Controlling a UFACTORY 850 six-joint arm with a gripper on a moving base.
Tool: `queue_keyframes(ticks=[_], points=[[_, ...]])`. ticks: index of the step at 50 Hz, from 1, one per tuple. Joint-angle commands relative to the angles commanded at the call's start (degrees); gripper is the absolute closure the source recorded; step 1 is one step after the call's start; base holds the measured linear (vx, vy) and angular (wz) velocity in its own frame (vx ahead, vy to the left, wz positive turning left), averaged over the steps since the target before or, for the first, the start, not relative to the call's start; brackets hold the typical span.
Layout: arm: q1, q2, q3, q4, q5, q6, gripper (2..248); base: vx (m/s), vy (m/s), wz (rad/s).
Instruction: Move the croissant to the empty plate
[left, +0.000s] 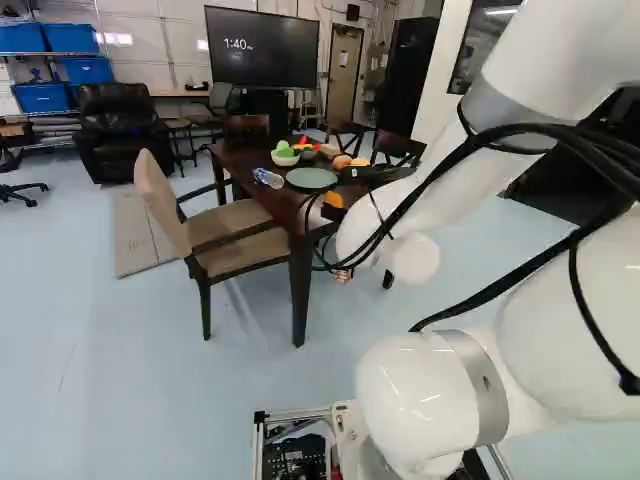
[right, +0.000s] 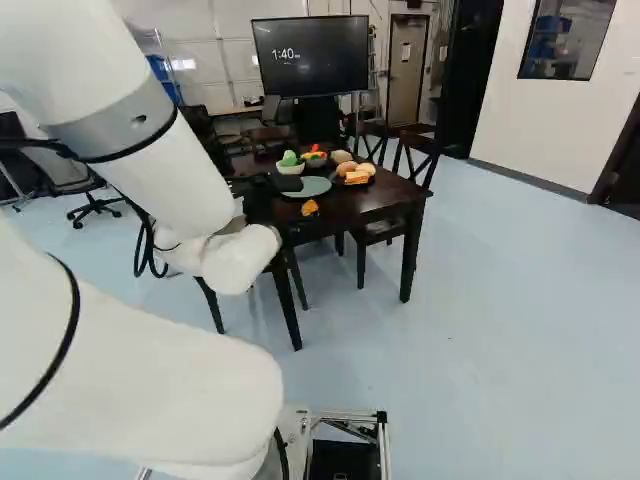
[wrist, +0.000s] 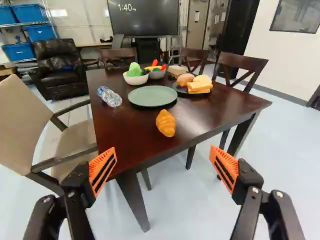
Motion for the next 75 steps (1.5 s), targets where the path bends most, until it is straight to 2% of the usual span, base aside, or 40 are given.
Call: queue_keyframes(ticks=[16,32,50,75], points=[[-0.29,-1.57,-3.63,0.0,0.0,0.0,3,0.0,0.0,0.0],[-1.44,-3.56,-7.6,0.0,-1.24,0.0,3,0.0,0.0,0.0],[-3.13,-6.87,-13.06,0.0,-6.5,0.0,3,0.0,0.0,0.0],[-3.33,-11.58,-20.92,0.0,-16.37,0.0,3,0.0,0.0,0.0]])
